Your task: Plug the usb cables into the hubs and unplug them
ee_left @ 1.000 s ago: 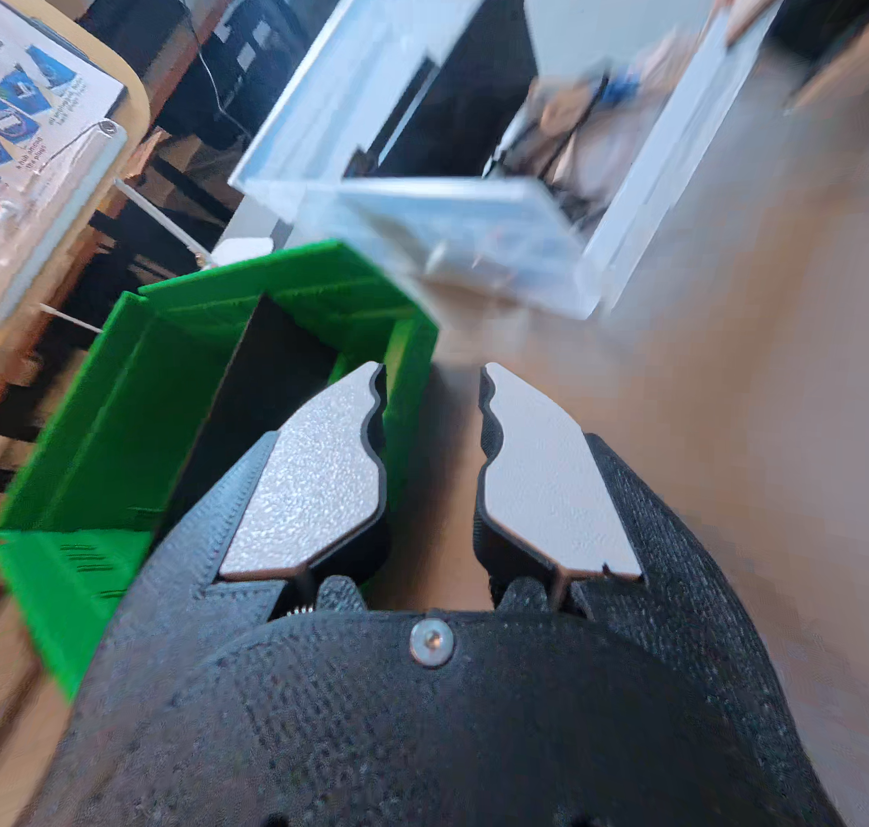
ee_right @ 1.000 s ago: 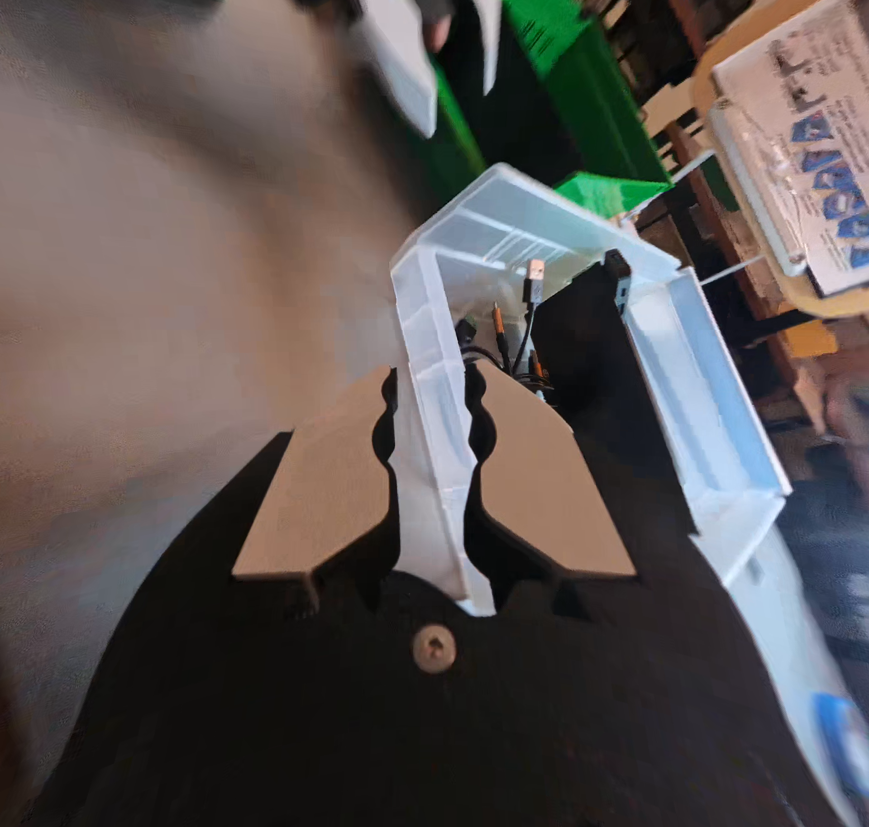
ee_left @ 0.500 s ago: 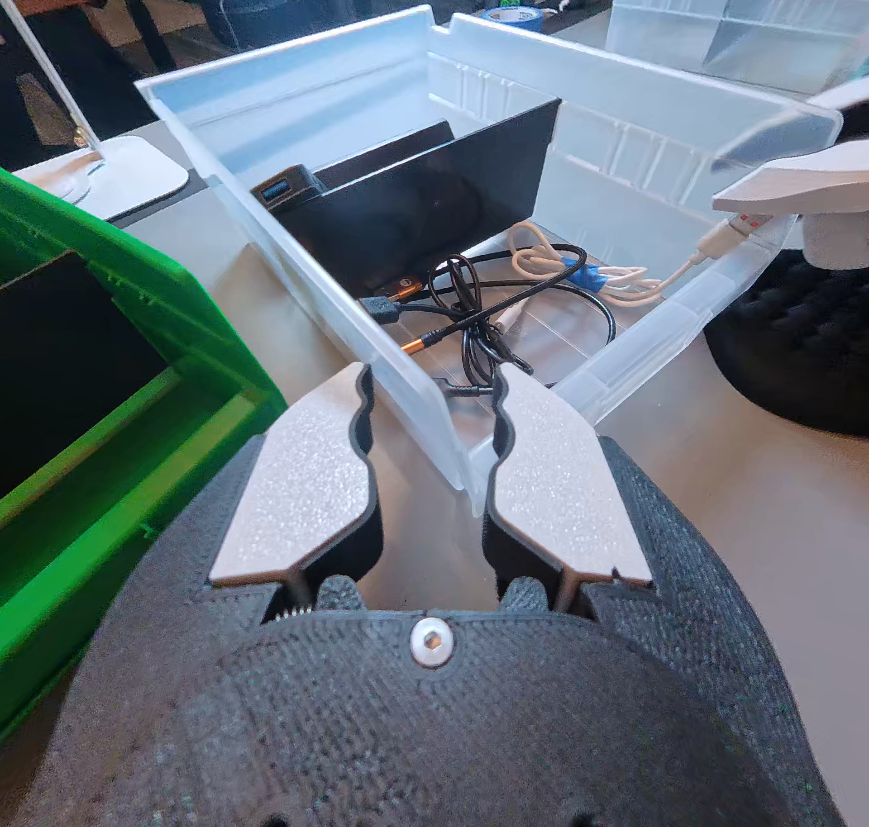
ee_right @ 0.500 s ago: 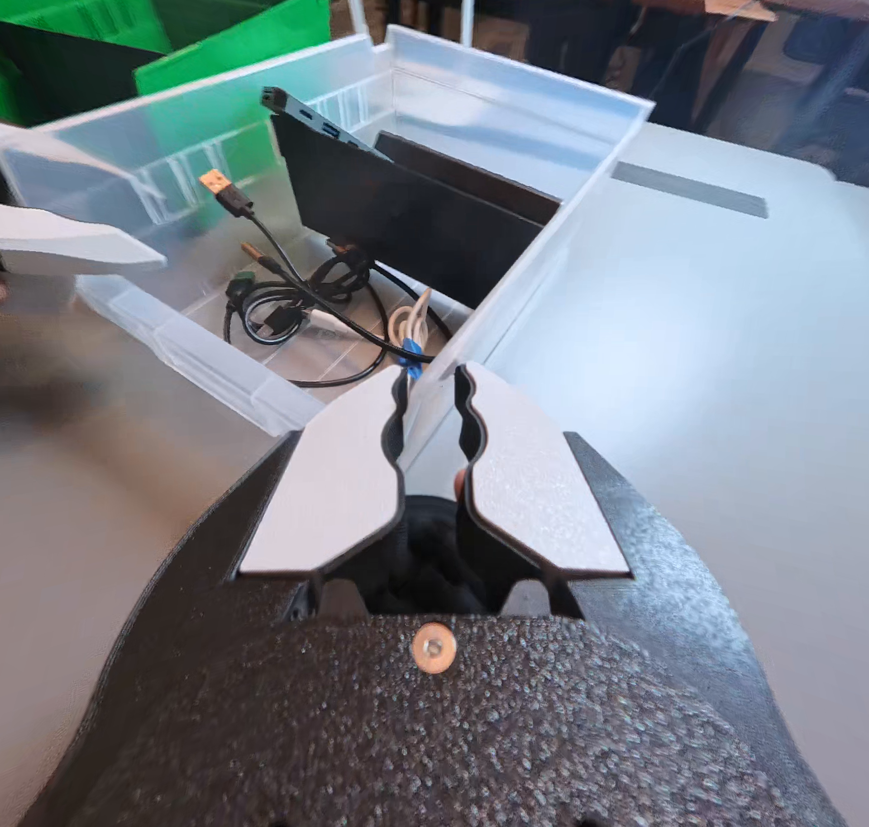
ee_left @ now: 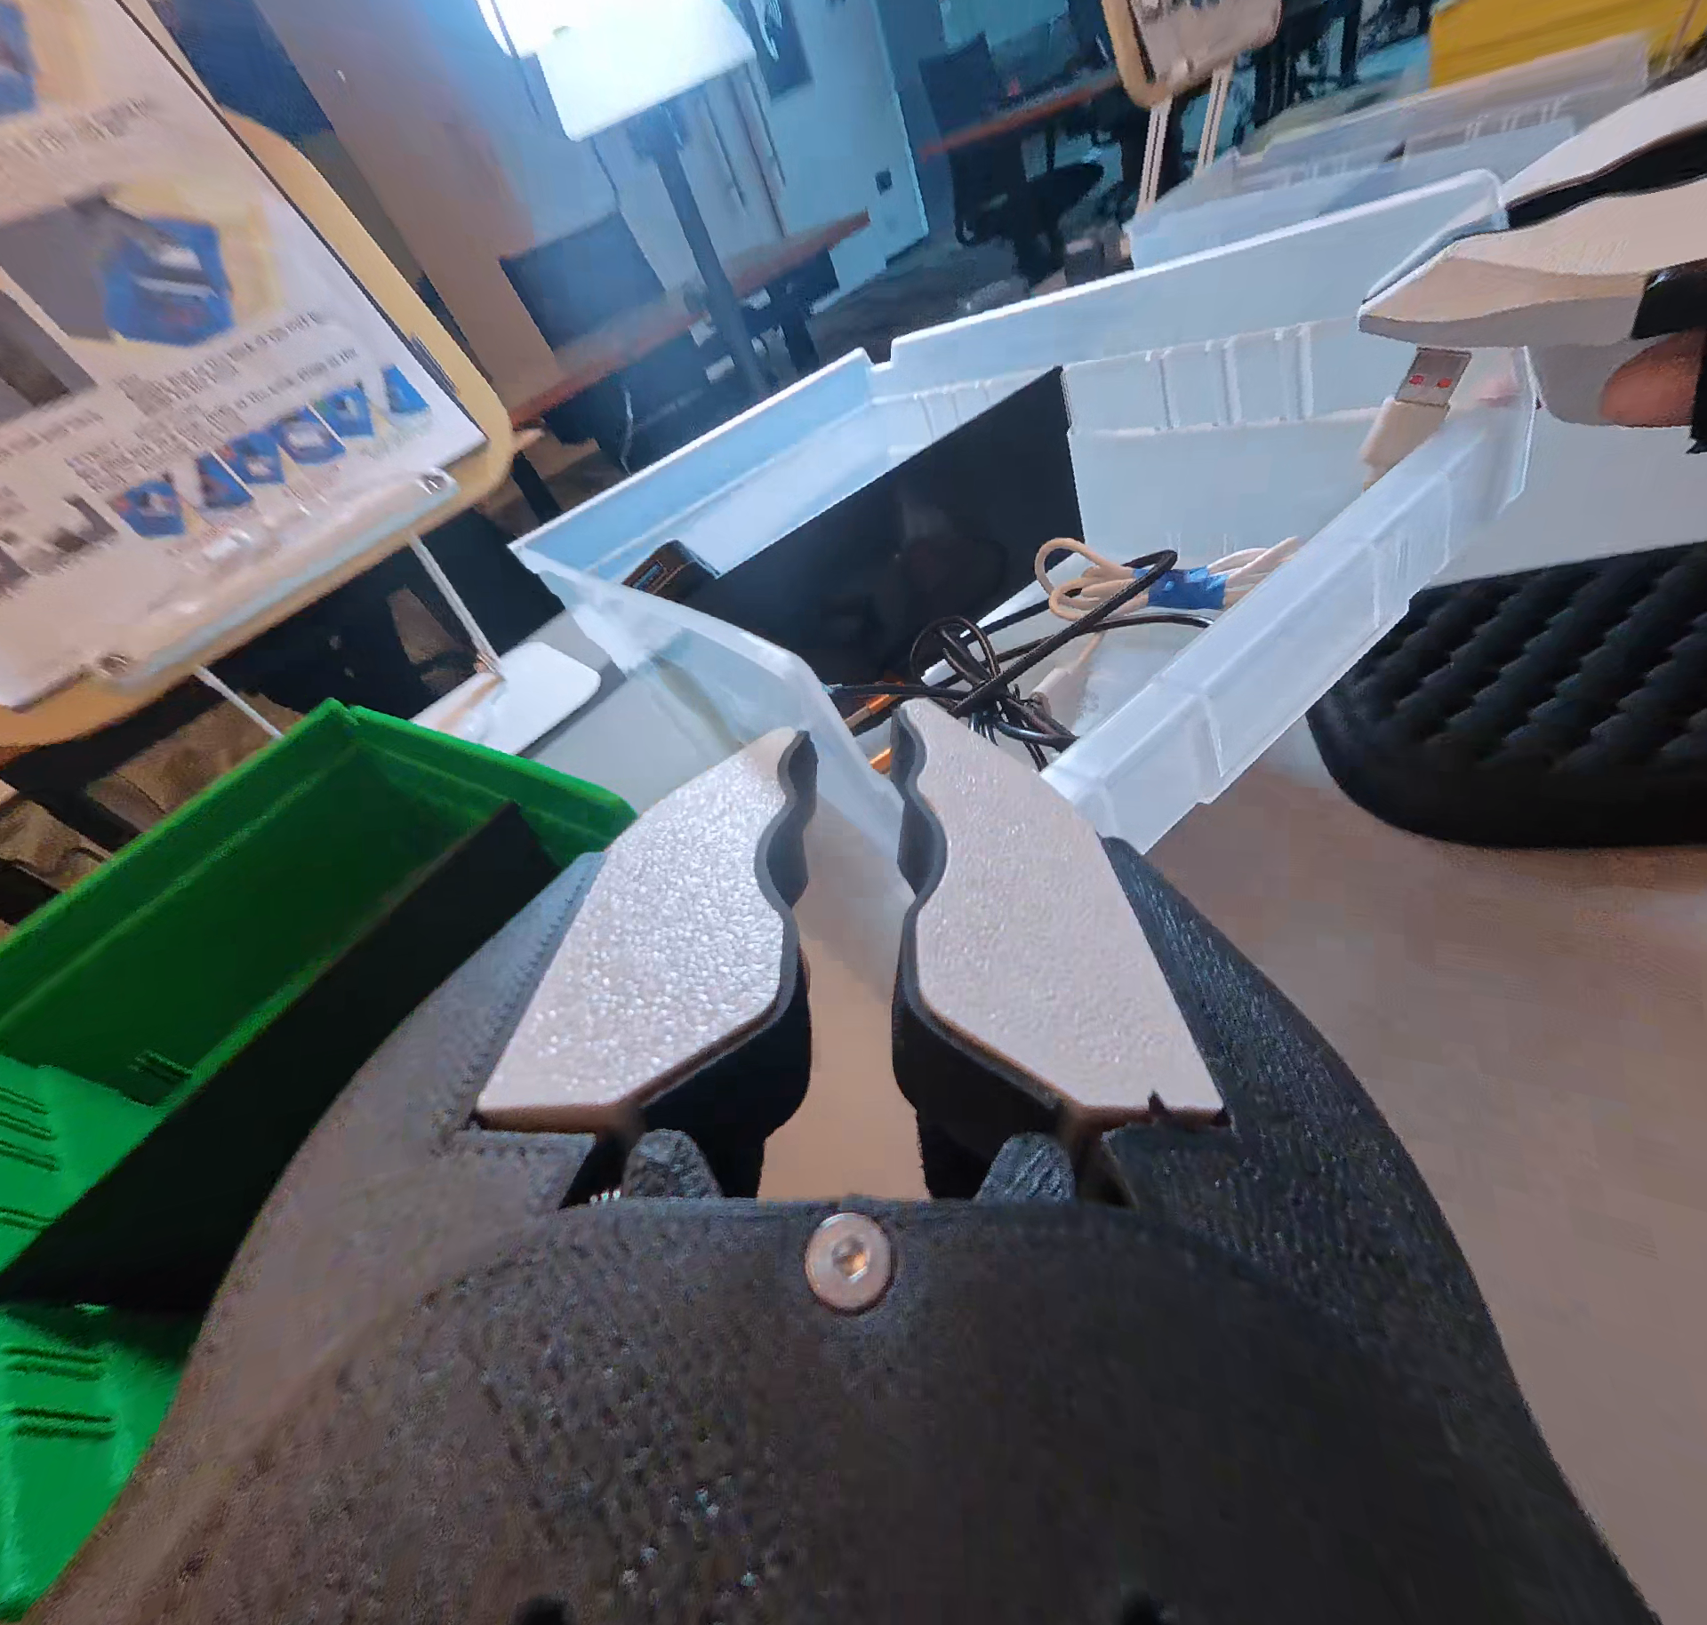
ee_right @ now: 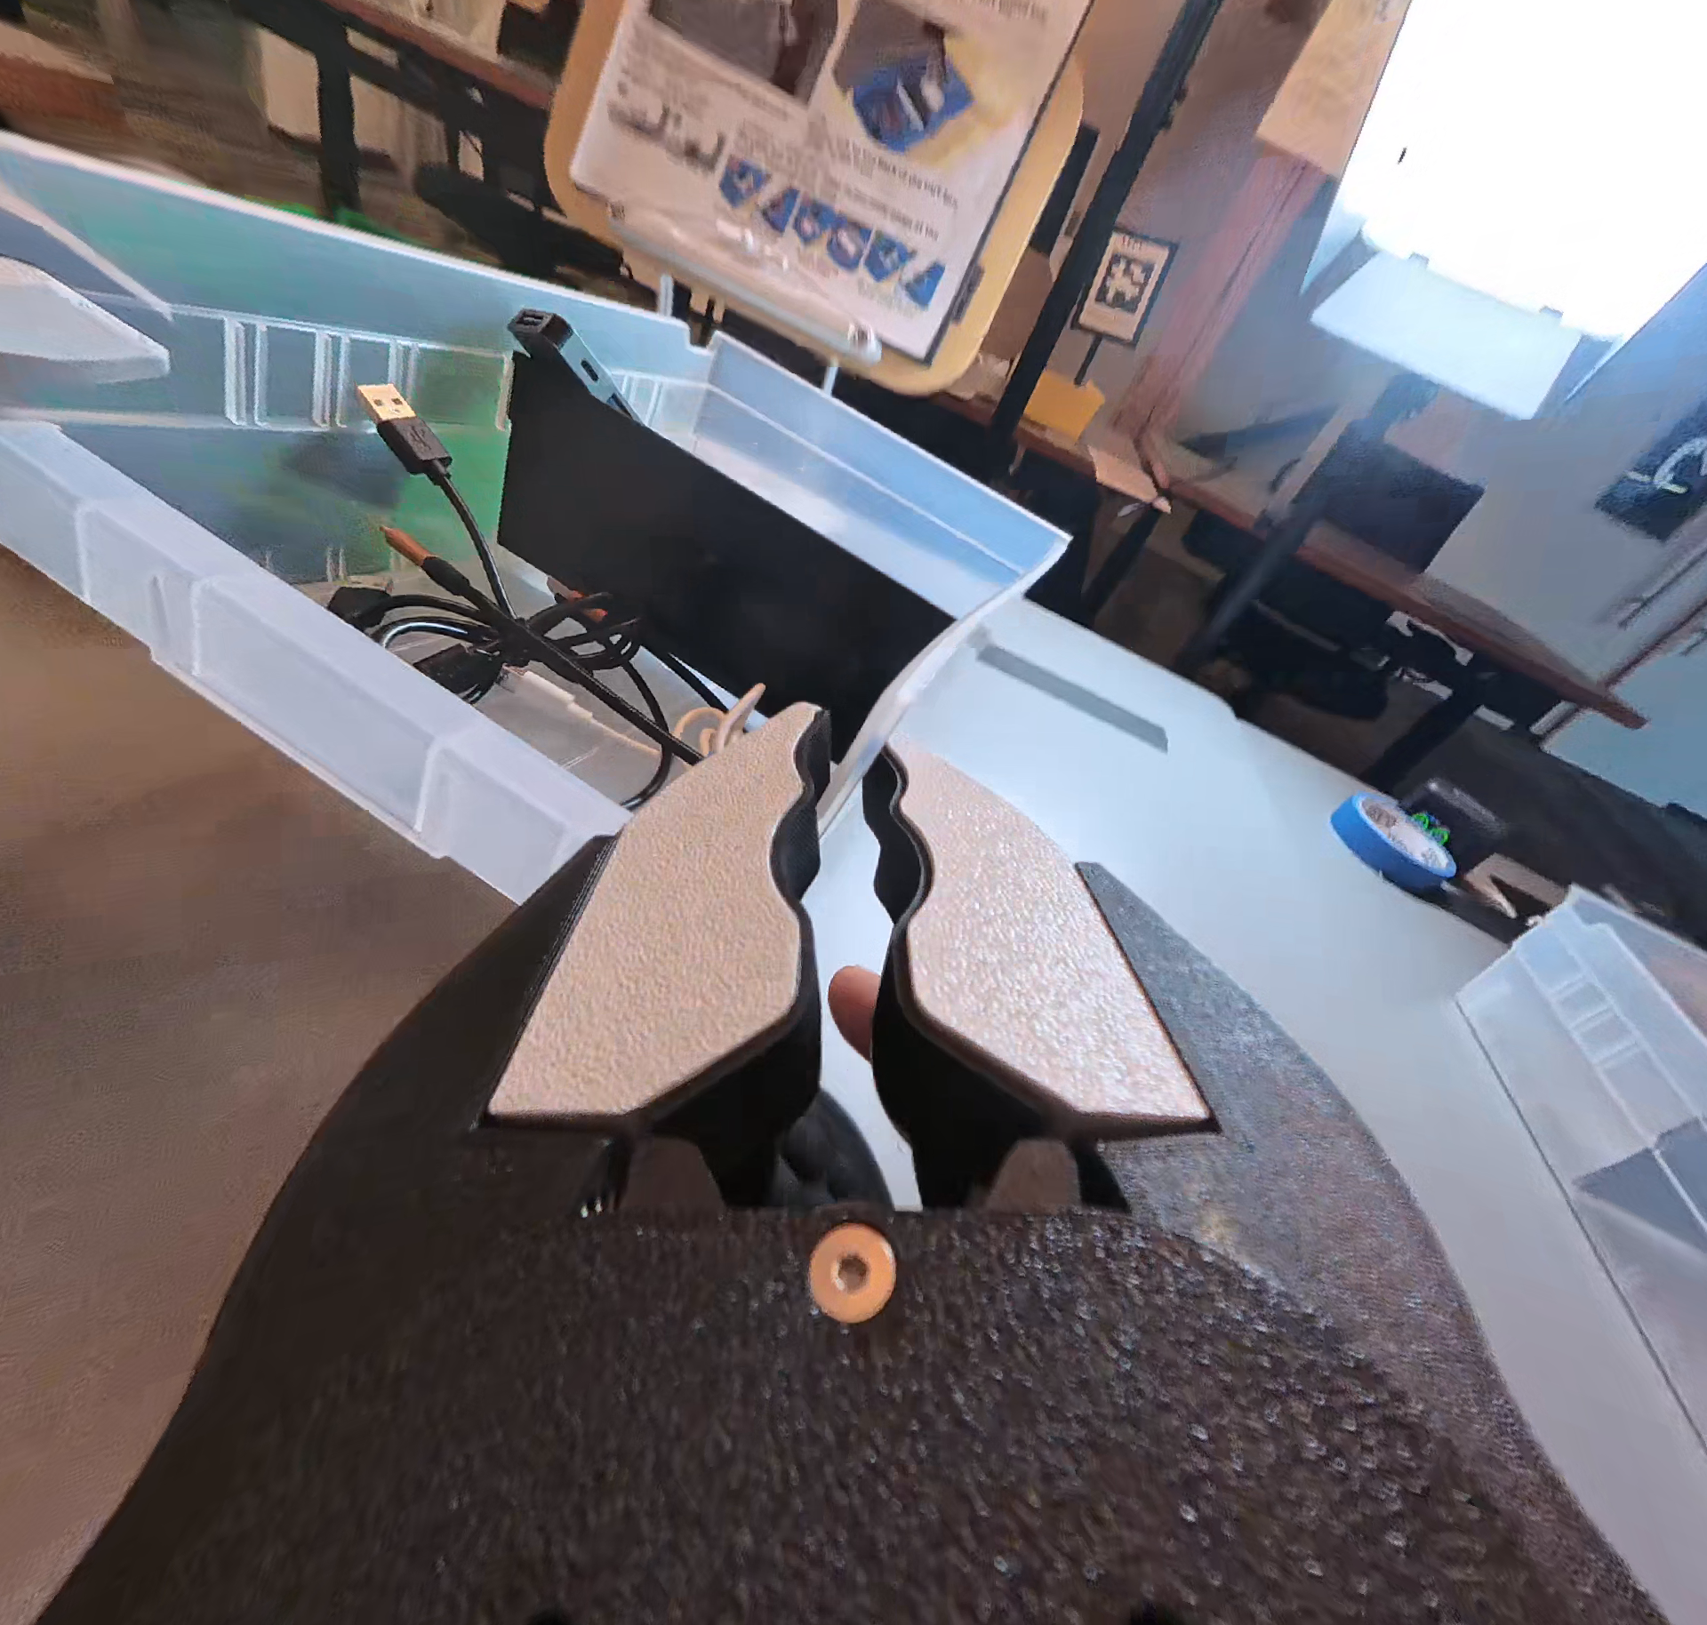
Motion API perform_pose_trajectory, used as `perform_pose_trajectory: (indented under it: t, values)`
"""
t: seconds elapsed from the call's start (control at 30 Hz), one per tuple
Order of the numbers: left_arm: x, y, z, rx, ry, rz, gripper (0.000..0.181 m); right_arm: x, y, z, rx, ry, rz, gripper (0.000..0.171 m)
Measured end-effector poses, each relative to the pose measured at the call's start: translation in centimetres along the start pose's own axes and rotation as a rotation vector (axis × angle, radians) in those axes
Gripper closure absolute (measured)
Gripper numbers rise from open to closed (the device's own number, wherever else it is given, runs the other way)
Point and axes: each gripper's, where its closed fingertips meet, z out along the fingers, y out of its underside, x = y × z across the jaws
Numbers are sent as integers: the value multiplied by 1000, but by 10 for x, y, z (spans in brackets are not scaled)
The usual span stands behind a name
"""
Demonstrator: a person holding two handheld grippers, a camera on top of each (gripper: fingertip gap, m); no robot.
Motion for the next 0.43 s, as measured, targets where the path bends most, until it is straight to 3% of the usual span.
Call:
perform_pose_trajectory:
  t: [0.03, 0.23, 0.43]
  values:
    - [-5, -11, -9, 25, -17, 13, 165, -1, -14, -3, 35, 1, -4, 165]
    - [-60, -67, -87, 133, -186, 124, 165, -38, -114, 1, 284, -88, -2, 163]
    - [-129, -56, -184, 69, -388, 209, 165, -132, -178, 46, 422, -329, 91, 162]
